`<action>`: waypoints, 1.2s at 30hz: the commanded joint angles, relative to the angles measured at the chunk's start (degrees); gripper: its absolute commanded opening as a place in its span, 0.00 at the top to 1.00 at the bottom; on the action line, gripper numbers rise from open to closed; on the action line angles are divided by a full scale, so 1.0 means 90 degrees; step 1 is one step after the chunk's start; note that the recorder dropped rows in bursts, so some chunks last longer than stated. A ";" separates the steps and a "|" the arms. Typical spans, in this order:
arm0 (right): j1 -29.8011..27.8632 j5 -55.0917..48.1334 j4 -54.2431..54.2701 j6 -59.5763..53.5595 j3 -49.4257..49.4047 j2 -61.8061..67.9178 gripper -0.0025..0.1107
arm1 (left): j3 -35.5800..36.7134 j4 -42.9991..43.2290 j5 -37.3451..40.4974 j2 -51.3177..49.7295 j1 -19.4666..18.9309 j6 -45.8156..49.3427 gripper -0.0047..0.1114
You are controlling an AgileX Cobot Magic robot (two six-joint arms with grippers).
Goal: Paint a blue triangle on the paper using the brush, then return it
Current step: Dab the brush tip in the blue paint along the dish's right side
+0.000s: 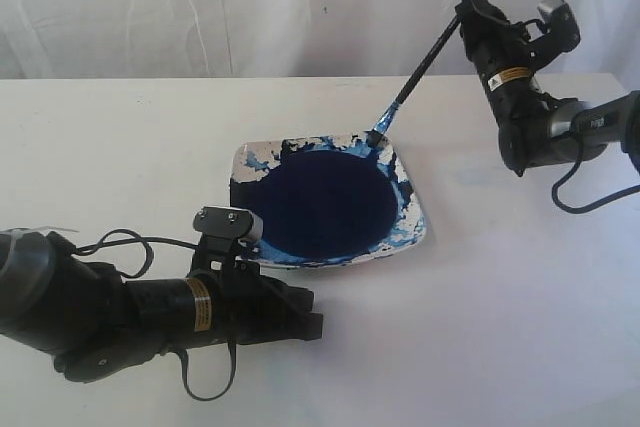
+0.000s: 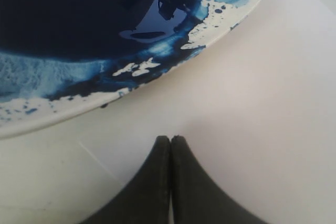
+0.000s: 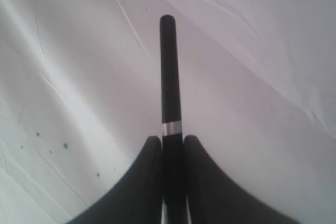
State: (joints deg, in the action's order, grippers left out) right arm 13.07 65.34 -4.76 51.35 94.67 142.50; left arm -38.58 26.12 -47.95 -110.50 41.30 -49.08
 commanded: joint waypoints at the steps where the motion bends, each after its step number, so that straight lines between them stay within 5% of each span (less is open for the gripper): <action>1: 0.0097 -0.0229 0.0060 -0.0011 0.0131 -0.0006 0.98 | 0.0025 0.0014 0.0122 0.0047 0.0015 0.0008 0.96; 22: 0.0124 -0.0168 0.0287 -0.0537 0.0391 0.0224 0.98 | 0.0025 0.0014 0.0122 0.0047 0.0015 0.0008 0.96; 36: 0.0124 0.0514 -0.0229 0.0861 0.0391 0.0224 0.98 | 0.0025 0.0014 0.0122 0.0047 0.0015 0.0008 0.96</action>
State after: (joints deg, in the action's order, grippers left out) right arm 14.24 68.86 -5.18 57.11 97.74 144.55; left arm -38.58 26.12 -47.95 -110.50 41.30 -49.08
